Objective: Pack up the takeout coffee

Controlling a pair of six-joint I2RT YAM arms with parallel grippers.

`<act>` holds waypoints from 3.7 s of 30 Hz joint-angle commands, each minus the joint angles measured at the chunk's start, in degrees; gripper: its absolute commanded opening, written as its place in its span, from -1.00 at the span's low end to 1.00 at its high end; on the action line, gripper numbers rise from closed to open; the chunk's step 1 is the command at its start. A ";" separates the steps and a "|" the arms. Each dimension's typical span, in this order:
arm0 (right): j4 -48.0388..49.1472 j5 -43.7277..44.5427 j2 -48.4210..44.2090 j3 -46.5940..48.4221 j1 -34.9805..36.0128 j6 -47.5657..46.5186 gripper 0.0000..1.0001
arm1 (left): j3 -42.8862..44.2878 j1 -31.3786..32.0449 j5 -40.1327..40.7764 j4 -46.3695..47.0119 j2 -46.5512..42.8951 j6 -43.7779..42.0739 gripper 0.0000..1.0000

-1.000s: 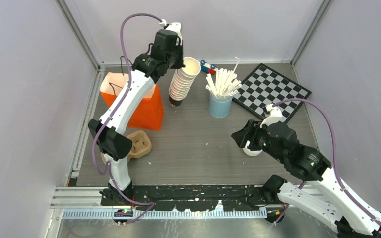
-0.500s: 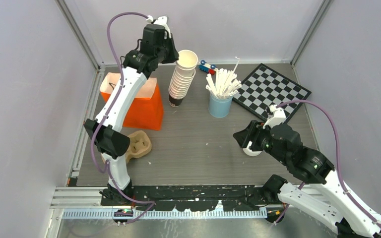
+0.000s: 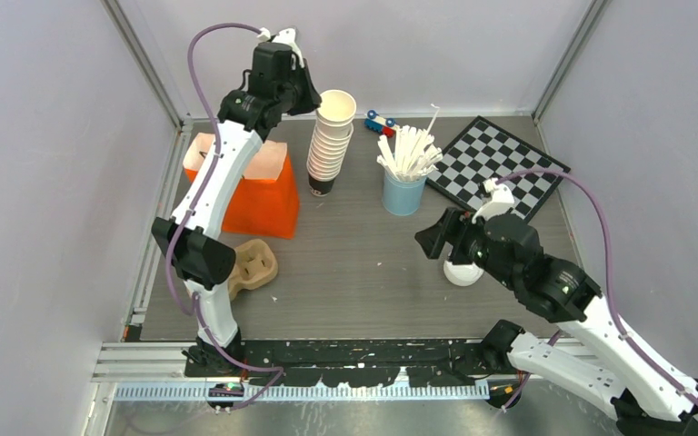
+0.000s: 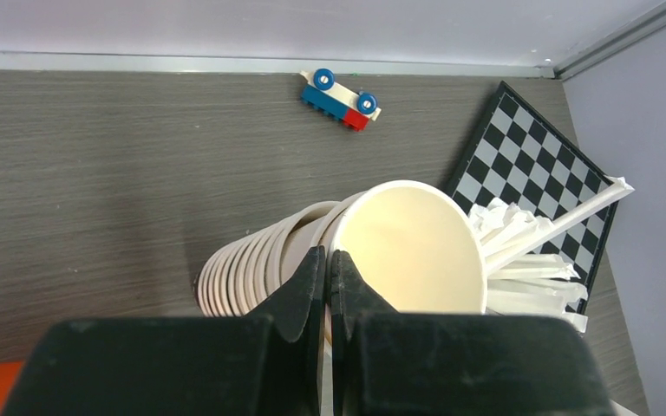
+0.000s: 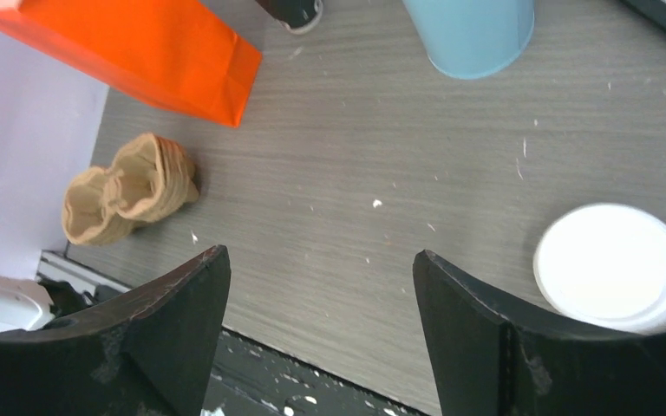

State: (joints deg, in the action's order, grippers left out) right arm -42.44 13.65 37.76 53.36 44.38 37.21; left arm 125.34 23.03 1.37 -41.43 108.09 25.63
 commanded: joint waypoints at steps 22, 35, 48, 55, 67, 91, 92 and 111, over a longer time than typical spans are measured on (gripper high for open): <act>39.35 -9.45 47.00 31.09 -12.29 -3.43 0.50 | -2.93 -7.82 -16.02 2.86 -2.46 8.65 -1.00; 46.56 -16.07 61.44 38.86 -14.21 3.93 0.44 | -3.71 -10.93 -20.51 4.01 -2.61 12.34 -1.00; 48.16 -17.88 65.66 40.76 -14.22 6.82 0.41 | -4.31 -11.52 -22.54 5.79 -1.89 13.92 -1.00; 45.36 -18.09 67.71 42.33 -14.20 7.33 0.37 | -4.24 -11.60 -22.90 6.74 -1.75 15.06 -1.00; 40.32 -18.66 68.81 43.35 -14.20 6.17 0.35 | -4.11 -12.22 -22.72 7.37 -1.42 16.19 -1.00; 34.85 -19.41 70.19 47.84 -13.19 2.94 0.35 | -7.30 -13.85 -24.79 10.25 -3.96 22.16 -1.00; 34.60 -19.23 70.26 47.88 -13.10 2.78 0.35 | -7.38 -14.10 -24.78 10.43 -4.02 22.51 -1.00; 36.65 -20.34 67.12 47.47 -12.48 4.98 0.47 | -8.97 -15.41 -26.88 10.79 -4.11 22.36 -1.00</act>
State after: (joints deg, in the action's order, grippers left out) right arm -11.07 -5.41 109.12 99.81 31.70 39.92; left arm 116.33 8.12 -23.64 -32.84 107.66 48.86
